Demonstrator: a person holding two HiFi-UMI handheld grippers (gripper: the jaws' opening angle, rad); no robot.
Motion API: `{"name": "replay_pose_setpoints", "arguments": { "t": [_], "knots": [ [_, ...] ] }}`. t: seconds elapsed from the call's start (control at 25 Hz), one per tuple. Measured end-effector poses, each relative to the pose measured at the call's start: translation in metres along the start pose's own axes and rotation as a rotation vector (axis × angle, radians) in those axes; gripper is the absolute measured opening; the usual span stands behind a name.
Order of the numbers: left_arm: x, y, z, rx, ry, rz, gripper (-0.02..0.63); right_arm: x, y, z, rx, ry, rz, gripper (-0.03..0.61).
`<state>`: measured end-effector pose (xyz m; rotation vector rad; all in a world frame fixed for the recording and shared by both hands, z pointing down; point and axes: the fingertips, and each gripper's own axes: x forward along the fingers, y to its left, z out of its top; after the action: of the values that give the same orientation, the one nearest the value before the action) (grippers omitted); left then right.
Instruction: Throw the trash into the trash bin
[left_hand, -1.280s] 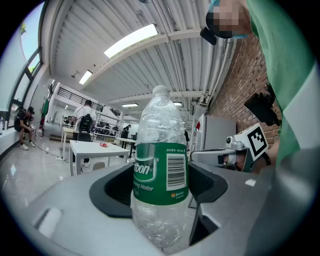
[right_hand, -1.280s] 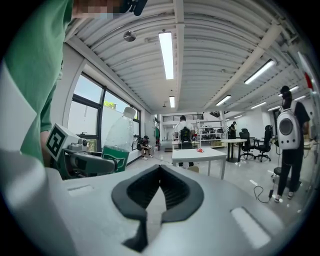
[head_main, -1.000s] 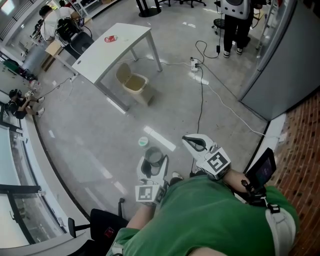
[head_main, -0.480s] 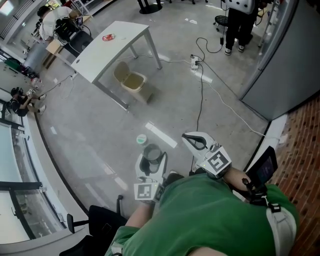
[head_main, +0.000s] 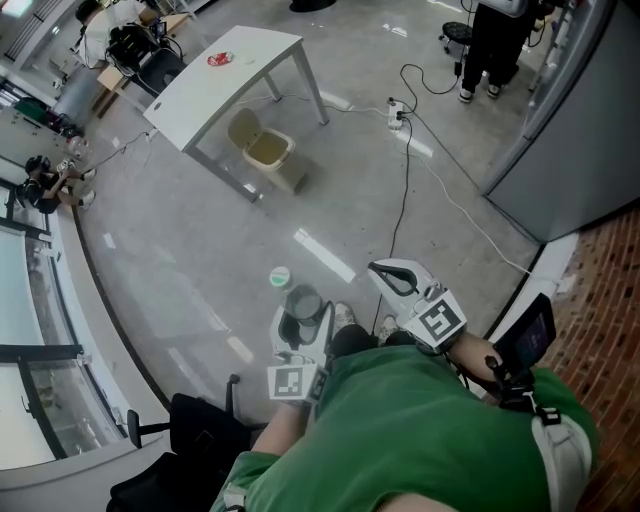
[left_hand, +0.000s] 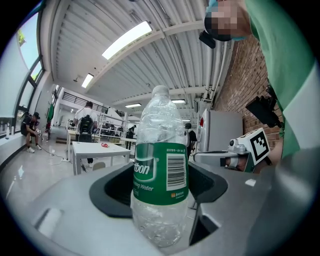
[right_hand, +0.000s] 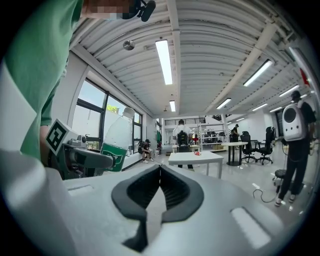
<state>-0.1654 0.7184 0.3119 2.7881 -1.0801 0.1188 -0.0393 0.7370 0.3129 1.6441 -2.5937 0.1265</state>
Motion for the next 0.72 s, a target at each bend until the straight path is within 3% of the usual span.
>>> {"name": "replay_pose_setpoints", "arguments": {
  "t": [0.36,0.72],
  "knots": [
    [0.055,-0.01,0.009,0.007,-0.003,-0.108,0.33,0.007,-0.039,0.007,-0.009,-0.021,-0.082,0.005],
    [0.136,0.011,0.029,0.016,-0.021,-0.196,0.33,0.046,-0.1,0.03,-0.025,-0.056,-0.152,0.005]
  ]
}}
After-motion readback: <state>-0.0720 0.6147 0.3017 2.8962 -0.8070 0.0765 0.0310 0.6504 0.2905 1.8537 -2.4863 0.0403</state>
